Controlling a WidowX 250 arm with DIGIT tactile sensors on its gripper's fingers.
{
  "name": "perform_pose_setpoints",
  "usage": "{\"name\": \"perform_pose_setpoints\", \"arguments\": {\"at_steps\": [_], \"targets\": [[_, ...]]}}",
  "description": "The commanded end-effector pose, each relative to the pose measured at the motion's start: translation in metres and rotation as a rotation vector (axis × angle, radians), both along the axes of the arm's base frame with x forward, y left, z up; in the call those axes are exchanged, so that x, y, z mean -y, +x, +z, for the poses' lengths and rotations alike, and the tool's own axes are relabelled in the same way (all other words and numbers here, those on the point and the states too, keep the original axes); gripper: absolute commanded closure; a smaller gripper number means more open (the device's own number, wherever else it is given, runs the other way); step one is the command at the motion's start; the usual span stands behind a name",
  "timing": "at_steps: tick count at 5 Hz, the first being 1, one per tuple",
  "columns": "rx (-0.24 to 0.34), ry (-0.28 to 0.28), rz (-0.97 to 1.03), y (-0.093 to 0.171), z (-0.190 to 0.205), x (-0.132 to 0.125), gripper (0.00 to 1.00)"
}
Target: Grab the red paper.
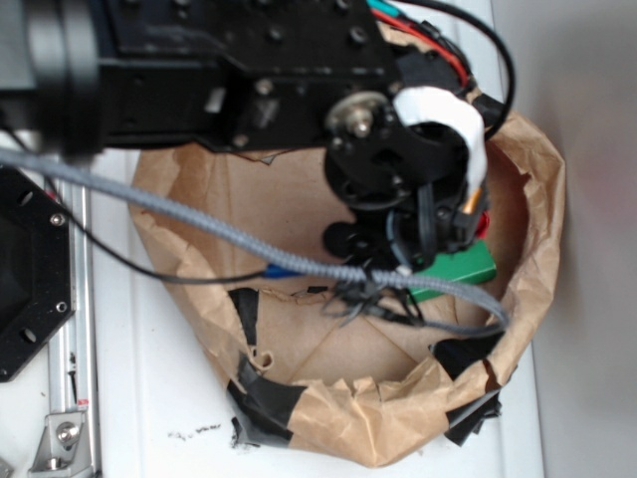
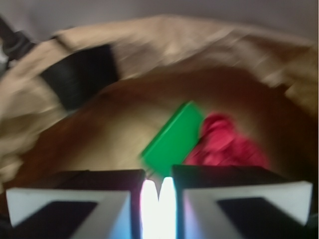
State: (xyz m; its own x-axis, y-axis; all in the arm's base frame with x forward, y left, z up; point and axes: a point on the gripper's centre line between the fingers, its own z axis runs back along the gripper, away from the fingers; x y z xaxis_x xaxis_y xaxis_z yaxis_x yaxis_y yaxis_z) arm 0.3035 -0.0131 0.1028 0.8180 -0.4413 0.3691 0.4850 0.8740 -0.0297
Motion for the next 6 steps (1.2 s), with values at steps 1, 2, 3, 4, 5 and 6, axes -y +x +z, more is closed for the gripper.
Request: {"name": "perform_pose_setpoints", "arguments": {"at_steps": [1, 2, 3, 4, 5, 6], "targets": [[-0.012, 0.086, 0.015, 0.029, -0.029, -0.021, 0.0], [-0.044, 0.094, 0.0, 0.039, -0.046, -0.02, 0.0], [-0.077, 0.101, 0.01, 0.045, -0.06, -0.023, 0.0], [-0.11, 0.116, 0.046, 0.051, -0.069, -0.032, 0.0], [-0.129, 0.12, 0.074, 0.051, -0.071, -0.034, 0.3], [-0.133, 0.131, 0.071, 0.05, -0.072, -0.035, 1.0]]}}
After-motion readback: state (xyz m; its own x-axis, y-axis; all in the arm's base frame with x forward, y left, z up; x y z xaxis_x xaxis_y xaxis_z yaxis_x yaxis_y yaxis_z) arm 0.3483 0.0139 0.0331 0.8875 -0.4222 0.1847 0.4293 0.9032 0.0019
